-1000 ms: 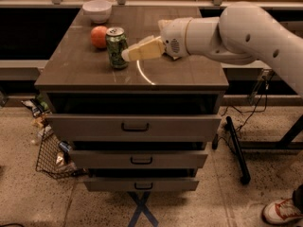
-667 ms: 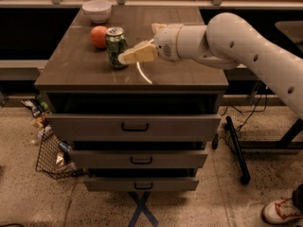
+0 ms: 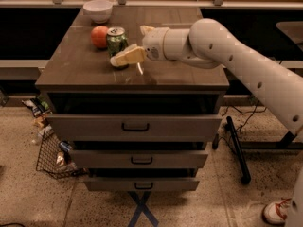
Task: Knock green can over
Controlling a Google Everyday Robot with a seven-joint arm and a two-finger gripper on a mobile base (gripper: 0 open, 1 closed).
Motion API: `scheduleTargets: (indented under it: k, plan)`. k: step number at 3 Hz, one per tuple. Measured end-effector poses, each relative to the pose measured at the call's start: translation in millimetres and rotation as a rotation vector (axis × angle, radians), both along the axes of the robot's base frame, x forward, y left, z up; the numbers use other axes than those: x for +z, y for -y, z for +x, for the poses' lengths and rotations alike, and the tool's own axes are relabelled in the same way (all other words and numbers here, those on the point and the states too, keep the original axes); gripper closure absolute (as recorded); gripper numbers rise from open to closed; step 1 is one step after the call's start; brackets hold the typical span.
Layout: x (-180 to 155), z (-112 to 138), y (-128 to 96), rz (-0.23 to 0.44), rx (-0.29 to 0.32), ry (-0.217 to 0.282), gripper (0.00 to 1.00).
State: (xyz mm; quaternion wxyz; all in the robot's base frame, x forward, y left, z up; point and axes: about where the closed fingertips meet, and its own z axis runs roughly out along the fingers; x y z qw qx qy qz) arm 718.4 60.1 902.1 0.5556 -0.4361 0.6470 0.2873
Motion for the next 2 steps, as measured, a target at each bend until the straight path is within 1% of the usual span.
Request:
scheduleTargets:
  k: [1,2]
  plan:
    - [-12,11,-19,0.010,0.034,0.001,0.00]
    - [-23,18,-34,0.026,0.060,-0.007,0.18]
